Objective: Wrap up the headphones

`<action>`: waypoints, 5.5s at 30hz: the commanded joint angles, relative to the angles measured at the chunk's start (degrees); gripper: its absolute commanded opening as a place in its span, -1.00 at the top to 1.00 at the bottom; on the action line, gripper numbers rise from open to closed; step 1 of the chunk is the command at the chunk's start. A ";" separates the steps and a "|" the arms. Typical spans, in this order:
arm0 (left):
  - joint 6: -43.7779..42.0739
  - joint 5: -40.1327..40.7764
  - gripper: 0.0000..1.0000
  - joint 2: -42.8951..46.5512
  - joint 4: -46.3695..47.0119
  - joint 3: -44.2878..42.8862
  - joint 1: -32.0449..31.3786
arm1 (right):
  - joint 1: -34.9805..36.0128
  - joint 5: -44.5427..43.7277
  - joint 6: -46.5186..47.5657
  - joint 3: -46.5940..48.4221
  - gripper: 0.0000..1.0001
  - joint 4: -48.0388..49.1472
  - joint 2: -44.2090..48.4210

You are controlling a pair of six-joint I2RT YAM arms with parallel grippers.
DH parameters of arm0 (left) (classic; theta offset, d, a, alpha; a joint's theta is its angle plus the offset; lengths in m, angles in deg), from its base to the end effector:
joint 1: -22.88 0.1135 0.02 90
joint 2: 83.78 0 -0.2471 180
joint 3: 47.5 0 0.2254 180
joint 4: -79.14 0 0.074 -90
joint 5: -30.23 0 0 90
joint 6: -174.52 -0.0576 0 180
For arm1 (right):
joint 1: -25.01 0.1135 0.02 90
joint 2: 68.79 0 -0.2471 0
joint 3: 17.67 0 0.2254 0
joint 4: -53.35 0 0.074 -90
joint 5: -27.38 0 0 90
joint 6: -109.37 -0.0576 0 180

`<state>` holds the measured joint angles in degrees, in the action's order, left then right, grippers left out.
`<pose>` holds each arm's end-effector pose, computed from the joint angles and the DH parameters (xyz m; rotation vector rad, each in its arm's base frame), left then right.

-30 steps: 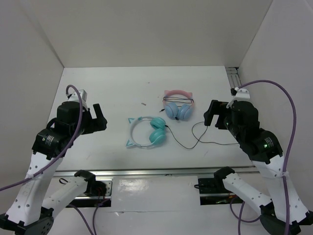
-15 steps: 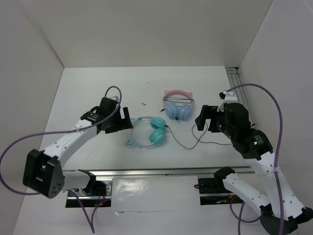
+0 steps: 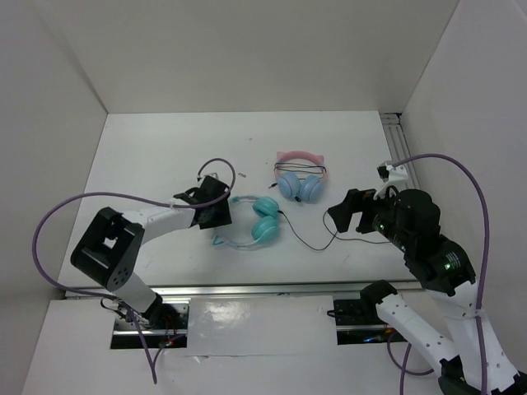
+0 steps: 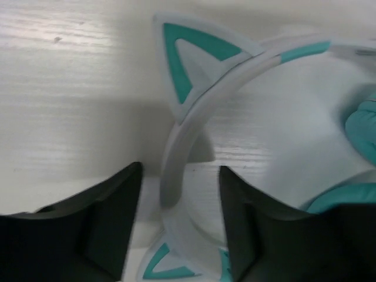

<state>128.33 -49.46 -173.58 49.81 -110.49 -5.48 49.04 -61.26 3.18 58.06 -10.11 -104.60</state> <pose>0.2628 -0.1302 0.1504 -0.4119 2.5157 -0.2711 0.1028 0.0473 0.3502 -0.1532 2.0072 0.4759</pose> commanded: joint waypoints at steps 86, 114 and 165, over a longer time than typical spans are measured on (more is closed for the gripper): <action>-24.20 24.52 1.00 25.73 -37.19 -26.29 -14.26 | 34.32 -26.22 16.71 -10.11 0.99 36.17 -8.40; -38.28 -3.97 1.00 35.30 -24.61 -21.44 -35.71 | 35.65 -14.11 19.00 -7.91 0.99 31.51 -17.19; 4.17 59.09 1.00 39.89 -10.36 -23.47 -35.71 | 32.38 11.22 -3.67 -34.27 1.00 107.44 -53.14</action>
<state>122.19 -5.62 -132.03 37.83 -131.47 -41.08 78.70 -44.52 0.89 24.84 92.37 -160.05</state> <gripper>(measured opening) 0.253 0.009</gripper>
